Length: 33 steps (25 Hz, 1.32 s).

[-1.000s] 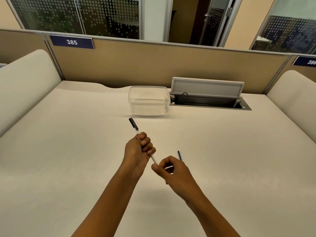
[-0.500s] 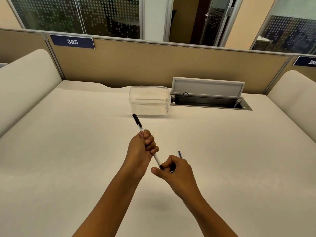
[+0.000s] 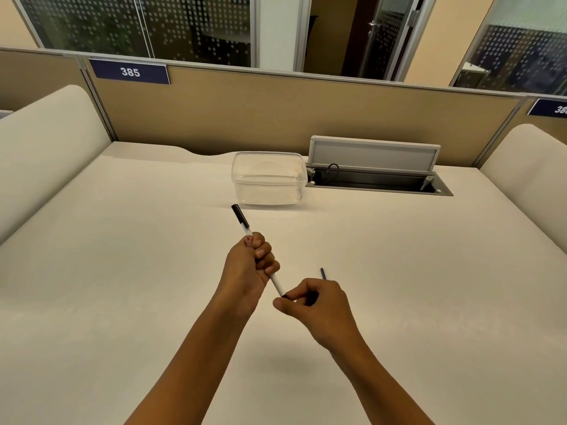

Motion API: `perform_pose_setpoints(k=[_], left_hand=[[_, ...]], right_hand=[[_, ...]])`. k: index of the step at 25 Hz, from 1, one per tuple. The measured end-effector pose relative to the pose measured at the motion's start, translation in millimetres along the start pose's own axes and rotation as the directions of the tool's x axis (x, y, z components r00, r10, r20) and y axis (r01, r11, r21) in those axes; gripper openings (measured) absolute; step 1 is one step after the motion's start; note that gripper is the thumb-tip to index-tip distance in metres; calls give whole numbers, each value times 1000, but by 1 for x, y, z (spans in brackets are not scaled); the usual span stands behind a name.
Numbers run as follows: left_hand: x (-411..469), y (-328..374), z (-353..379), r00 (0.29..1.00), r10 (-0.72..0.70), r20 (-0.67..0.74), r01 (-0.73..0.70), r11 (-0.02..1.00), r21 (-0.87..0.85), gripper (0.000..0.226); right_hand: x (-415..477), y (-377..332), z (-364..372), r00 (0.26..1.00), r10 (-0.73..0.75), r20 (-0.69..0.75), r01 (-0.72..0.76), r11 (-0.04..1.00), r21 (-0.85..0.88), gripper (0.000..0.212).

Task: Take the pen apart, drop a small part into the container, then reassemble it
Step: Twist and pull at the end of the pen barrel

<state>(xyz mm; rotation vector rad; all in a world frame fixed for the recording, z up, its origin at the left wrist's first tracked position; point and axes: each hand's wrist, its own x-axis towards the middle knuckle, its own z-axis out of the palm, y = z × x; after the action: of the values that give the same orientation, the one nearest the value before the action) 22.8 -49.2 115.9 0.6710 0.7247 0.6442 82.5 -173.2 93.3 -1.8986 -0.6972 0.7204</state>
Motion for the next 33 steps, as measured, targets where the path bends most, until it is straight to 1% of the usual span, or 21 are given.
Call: perform_pose_setpoints(k=[2,3,4,6,7,8,12,15,17,21,22,23,25,27,29,31,33], left_hand=[[-2,-1,2,1000,4,15,-4,1000,10,40],[-2,-1,2,1000,11,18,-11,1000,16,40],[-2,1,2,1000,21,19,-22,999,25,40],[-1,5,1,999,36,18,-37,999,35,40],[-1,7,1,999,33,18,-34,999,30,39],[-1,7,1,999,26,20,-26,999,23,39],[-2,5,1,1000,4,27,-5,1000,20,39],[-2,4,1,1000,-9,23,9,1000,3,39],[-2,3,2,1000,-13,16,13,1000,5,39],[-1,1,5,999,-19,27,18,1000,15,40],[-1,1,6,999,-12,29,11,1000,26,40],[0,2,6,1000,-3,29,2,999,37,40],[1,4,5,1000,11,27,-12,999,48,41],[1,6,4,1000,10,30,-11,999,45,42],[0,7,5,999,0,33,-2,999,51,41],[-3,5,6,999,-7,37,5,999,54,41],[-4,3,7,999,-5,38,2,998,60,40]], right_hand=[[-2,0,3,999,-18,-42,15,998,-65,20],[-3,0,2,1000,-12,-22,11,998,-57,21],[-3,0,0,999,4,36,-4,1000,-24,22],[-3,-3,-4,980,23,197,-36,997,61,24],[-3,-4,-5,970,15,241,-38,995,88,21],[-3,-4,-6,967,5,253,-33,994,107,19],[-4,-2,-6,974,10,228,-35,993,109,19],[-3,-3,-10,974,4,227,-27,995,97,12],[-1,-3,-12,982,26,189,-47,993,106,8],[-1,0,-10,993,59,105,-73,989,127,14],[-1,0,-10,992,64,111,-79,988,136,15],[0,1,-10,986,65,150,-89,984,154,14],[0,2,-12,957,56,283,-114,975,193,17],[0,4,-14,934,46,353,-127,970,209,19],[1,6,-15,942,45,332,-124,967,221,14],[3,6,-14,961,61,270,-124,967,224,11],[3,7,-12,975,64,215,-112,969,220,14]])
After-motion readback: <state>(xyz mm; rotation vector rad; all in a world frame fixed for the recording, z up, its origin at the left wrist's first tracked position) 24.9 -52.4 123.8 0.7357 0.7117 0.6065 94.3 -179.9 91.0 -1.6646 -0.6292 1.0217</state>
